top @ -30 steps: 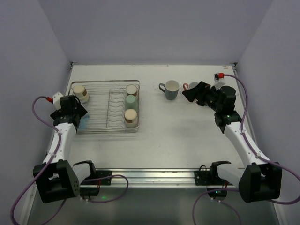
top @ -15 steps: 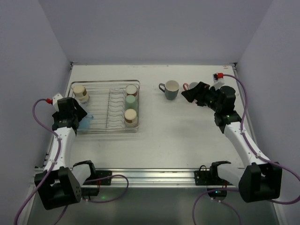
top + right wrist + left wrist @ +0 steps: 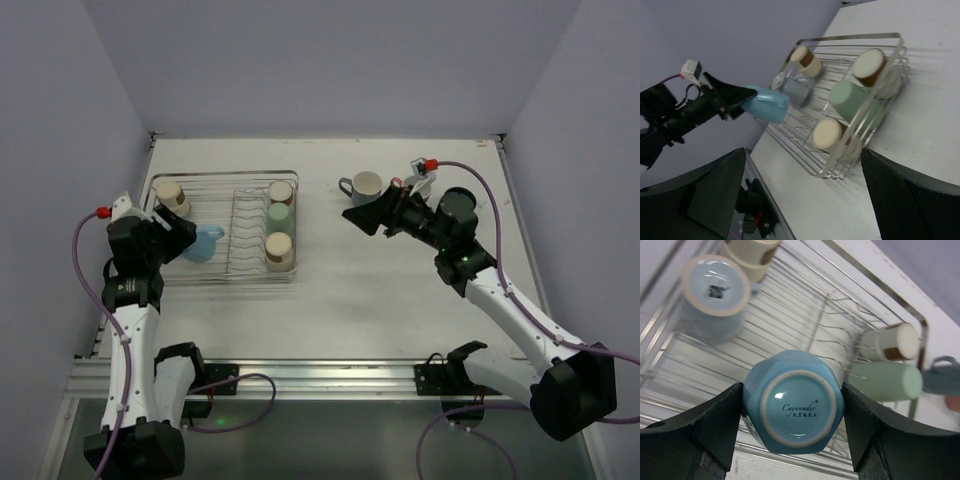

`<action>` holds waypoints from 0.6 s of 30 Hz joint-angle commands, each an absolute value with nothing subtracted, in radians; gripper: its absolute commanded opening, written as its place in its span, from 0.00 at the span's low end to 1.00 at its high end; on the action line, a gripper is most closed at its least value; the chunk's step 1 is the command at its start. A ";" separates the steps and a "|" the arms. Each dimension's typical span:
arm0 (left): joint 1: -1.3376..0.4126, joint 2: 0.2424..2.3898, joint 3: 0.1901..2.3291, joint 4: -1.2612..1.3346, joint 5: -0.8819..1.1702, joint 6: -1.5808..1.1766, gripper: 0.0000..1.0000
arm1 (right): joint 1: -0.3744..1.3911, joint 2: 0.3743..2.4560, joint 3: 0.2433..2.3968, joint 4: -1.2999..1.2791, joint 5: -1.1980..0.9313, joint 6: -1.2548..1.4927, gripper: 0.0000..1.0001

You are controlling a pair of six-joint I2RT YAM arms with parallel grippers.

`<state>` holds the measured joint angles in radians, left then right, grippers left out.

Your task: Unload the cups from the dish rack

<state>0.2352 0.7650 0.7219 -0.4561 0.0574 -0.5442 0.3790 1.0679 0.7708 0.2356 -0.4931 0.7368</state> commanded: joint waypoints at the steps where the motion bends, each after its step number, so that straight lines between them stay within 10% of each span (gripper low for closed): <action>1: 0.233 0.735 0.769 -0.283 0.388 -0.646 0.00 | 0.492 1.068 0.778 0.414 -0.497 0.824 0.99; 18: -0.025 0.597 0.565 0.357 0.514 -1.285 0.00 | 0.827 1.289 0.824 0.678 -0.327 0.781 0.87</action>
